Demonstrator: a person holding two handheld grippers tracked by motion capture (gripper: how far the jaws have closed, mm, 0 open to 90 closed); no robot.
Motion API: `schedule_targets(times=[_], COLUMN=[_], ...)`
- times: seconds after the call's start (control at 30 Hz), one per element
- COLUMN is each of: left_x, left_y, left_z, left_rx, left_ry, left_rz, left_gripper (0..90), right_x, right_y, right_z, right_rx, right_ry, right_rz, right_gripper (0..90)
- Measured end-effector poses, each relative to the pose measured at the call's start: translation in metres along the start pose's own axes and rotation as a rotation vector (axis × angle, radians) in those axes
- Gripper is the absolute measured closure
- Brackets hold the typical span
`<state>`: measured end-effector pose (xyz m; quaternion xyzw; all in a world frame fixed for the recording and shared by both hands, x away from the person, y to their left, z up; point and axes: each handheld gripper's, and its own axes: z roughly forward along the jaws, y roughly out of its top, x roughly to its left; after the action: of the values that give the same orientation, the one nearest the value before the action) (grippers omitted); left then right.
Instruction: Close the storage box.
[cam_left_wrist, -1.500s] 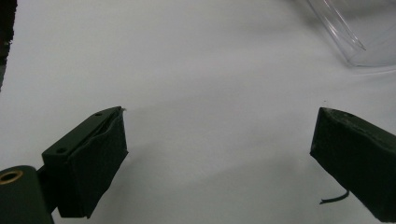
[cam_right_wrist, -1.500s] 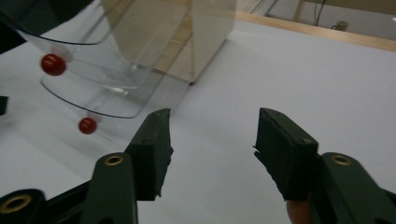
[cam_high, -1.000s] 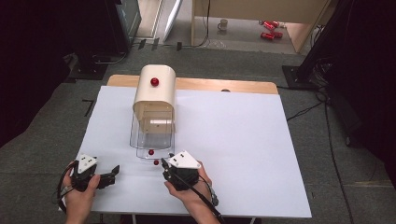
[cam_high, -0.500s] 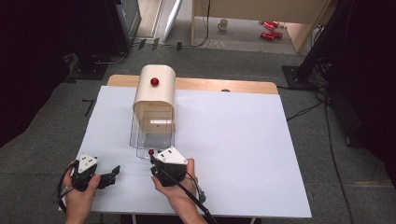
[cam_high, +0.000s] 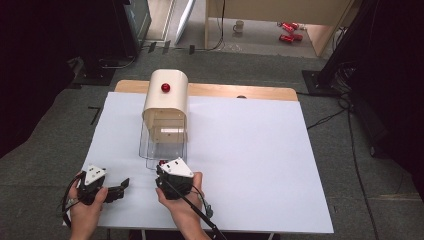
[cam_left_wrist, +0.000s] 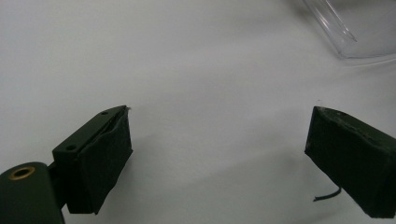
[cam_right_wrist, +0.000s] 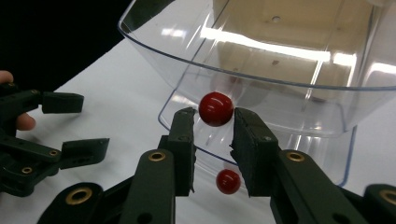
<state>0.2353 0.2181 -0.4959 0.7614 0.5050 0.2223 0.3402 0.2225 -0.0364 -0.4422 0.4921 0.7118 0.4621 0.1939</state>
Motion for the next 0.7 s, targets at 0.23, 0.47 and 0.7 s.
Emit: schedule_targets(times=[0.23,0.47,0.7], left_x=[0.001,0.001,0.001], left_y=[0.0,0.0,0.0], left_z=[0.0,0.0,0.0], left_rx=[0.005,0.004,0.006], left_ry=[-0.008,-0.008,-0.009], left_rz=[0.005,0.003,0.004], left_gripper=[7.0,7.0,7.0], right_x=[0.002,0.003,0.001], right_y=[0.0,0.004,0.014], right_z=[0.001,-0.005,-0.011], right_rx=[-0.003,-0.025,-0.052], right_ry=[-0.015,-0.012,-0.015], right_rz=[0.006,0.011,0.011], right_gripper=[74.8,75.4,75.4])
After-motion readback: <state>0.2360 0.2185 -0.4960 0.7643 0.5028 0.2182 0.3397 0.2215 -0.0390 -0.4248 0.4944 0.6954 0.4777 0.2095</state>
